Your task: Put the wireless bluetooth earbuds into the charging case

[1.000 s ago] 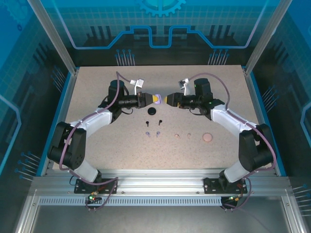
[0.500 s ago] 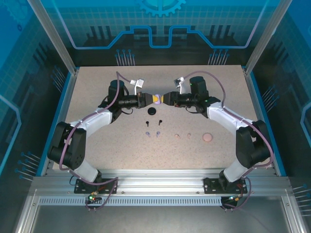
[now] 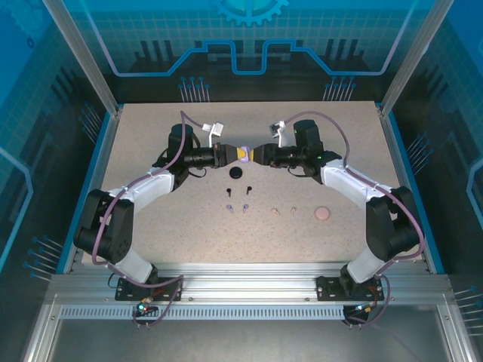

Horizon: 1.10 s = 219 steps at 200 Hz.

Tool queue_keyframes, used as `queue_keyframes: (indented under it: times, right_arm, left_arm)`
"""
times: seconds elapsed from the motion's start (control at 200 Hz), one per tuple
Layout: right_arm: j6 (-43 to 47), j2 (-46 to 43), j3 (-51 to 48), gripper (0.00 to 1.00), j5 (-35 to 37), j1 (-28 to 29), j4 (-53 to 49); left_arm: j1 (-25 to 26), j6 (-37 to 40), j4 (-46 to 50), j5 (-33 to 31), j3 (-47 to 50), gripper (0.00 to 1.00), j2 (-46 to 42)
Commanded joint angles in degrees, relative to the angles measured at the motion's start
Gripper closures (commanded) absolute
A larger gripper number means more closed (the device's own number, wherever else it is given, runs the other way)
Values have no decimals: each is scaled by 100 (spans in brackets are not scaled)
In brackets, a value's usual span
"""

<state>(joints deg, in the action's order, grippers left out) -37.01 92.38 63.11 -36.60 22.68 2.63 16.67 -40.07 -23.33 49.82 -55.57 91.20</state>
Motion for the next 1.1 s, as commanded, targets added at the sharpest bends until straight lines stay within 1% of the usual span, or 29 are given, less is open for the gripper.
queue_keyframes:
  times: [0.0,0.15,0.235,0.64,0.805,0.85,1.091]
  right_arm:
    - [102,-69,-160,56,-155,99,62]
    - [111,-73,-168,57,-111,104,35]
    - [107,-14,-109,59,-76,103,22]
    - [54,331,385,62,-69,105,-61]
    - [63,368,386,70,-119,114,-62]
    - [69,360,370,73,-128,108,-62]
    - [179,342,410,99,-159,122,-227]
  left_arm:
    - [3,157,-10,133,-191,100,-122]
    - [4,151,-27,144,-198,100,-126]
    - [8,140,-22,159,-191,100,-128]
    - [18,92,-92,195,-68,100,-178]
    - [20,73,-116,186,-68,100,-173]
    - [21,69,-119,191,-77,100,-156]
    - [24,50,-111,151,-66,100,-139]
